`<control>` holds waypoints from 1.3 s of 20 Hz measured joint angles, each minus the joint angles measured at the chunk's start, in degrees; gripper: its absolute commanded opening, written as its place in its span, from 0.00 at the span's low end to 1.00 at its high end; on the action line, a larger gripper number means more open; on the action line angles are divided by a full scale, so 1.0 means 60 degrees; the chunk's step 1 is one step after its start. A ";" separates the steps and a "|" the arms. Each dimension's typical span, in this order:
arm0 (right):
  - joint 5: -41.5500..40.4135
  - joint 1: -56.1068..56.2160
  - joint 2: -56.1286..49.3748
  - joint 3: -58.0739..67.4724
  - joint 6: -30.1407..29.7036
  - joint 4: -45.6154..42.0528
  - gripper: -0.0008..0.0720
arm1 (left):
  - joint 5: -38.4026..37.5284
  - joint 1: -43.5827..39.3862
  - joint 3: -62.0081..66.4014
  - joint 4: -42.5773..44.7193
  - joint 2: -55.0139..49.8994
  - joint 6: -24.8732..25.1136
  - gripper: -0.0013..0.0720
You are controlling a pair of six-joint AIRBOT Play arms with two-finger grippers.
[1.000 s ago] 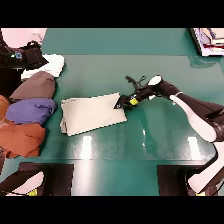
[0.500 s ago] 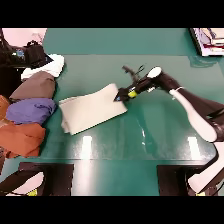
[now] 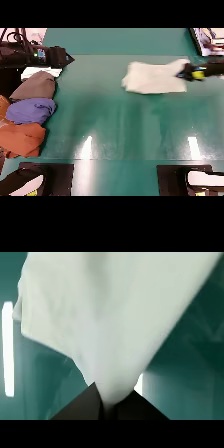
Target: Fold the shirts.
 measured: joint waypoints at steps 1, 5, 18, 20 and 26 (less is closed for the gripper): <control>-0.0182 -0.0769 0.0379 -0.0426 0.0127 -0.0113 0.03 | 0.0087 -0.0091 0.0000 0.0000 0.0000 0.0004 0.05; -0.1133 -0.3676 0.1832 -0.2215 0.0463 -0.0299 0.03 | 0.0390 -0.0273 0.0000 -0.0011 0.0000 0.0000 0.05; -0.0943 -0.6466 0.3005 -0.2965 0.0627 -0.3249 0.69 | 0.0674 -0.0342 0.0000 -0.0011 0.0000 -0.0004 0.05; -0.0703 -0.6430 0.3024 -0.2452 0.0634 -0.3519 0.68 | 0.0627 -0.0342 0.0000 -0.0011 0.0000 0.0000 0.05; 0.0211 -0.4218 0.3024 -0.1464 0.0641 -0.2022 0.68 | 0.0546 -0.0342 0.0000 -0.0011 0.0000 0.0011 0.05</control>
